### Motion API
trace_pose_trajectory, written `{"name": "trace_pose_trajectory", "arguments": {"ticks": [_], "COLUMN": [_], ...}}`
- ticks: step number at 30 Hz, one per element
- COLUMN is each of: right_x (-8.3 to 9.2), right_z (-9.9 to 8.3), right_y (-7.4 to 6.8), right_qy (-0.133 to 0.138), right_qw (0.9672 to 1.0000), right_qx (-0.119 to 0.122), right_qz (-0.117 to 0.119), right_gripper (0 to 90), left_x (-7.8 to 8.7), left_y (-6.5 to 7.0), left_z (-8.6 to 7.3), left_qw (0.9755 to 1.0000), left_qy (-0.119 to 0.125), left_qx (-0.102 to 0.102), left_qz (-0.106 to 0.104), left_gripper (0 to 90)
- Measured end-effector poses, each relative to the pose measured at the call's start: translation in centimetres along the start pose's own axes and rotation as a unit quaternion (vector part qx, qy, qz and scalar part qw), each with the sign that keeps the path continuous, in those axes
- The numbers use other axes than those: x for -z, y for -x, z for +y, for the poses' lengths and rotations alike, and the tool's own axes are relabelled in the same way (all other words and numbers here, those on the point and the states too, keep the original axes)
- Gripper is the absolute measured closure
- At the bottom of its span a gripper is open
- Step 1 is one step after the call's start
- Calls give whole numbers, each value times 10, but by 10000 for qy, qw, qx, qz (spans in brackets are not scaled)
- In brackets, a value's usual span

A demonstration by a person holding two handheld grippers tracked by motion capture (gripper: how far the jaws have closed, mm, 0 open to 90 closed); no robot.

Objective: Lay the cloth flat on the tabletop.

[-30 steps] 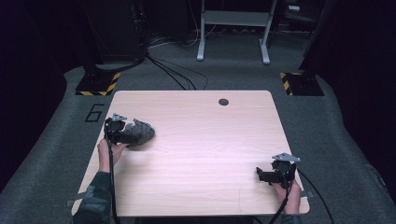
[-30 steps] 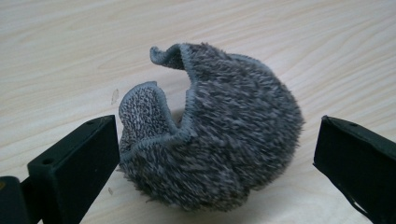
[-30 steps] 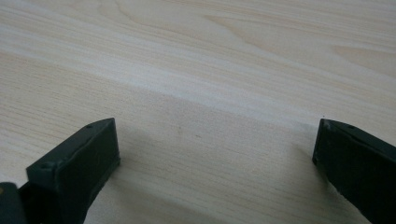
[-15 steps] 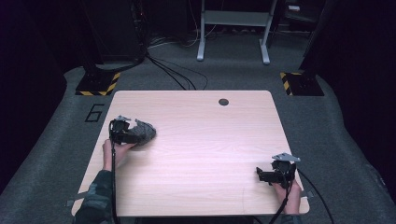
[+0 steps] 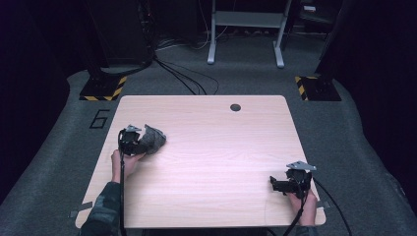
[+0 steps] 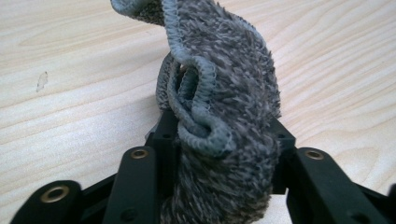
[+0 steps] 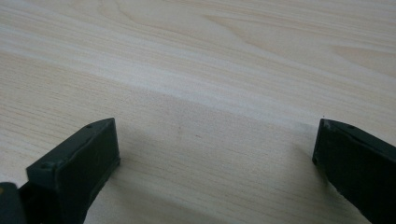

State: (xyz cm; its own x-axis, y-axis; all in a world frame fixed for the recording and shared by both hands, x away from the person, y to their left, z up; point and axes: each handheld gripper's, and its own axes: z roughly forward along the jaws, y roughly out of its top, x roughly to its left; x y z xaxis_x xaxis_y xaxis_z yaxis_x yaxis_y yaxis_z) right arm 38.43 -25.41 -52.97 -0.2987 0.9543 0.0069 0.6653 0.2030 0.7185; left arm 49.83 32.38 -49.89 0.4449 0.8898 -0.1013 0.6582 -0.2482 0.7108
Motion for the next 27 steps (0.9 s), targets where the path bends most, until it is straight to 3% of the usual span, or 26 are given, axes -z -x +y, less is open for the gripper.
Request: {"name": "trace_pose_trajectory", "arguments": {"ticks": [13, 18, 27], "right_x": [0, 0, 0], "right_z": [0, 0, 0], "right_y": [0, 0, 0], "right_qy": [1, -1, 1], "right_qw": [10000, 10000, 10000], "right_qx": [-2, 1, -6], "right_qz": [1, 0, 1], "right_gripper": [0, 0, 0], "left_x": [20, 35, 49], "left_y": [14, 25, 47], "left_z": [4, 11, 22], "left_qw": [9991, 9978, 9952], "left_qy": [378, 613, 793], "left_qx": [-167, -272, -554], "left_qz": [40, -17, -148], "left_gripper": [636, 635, 632]}}
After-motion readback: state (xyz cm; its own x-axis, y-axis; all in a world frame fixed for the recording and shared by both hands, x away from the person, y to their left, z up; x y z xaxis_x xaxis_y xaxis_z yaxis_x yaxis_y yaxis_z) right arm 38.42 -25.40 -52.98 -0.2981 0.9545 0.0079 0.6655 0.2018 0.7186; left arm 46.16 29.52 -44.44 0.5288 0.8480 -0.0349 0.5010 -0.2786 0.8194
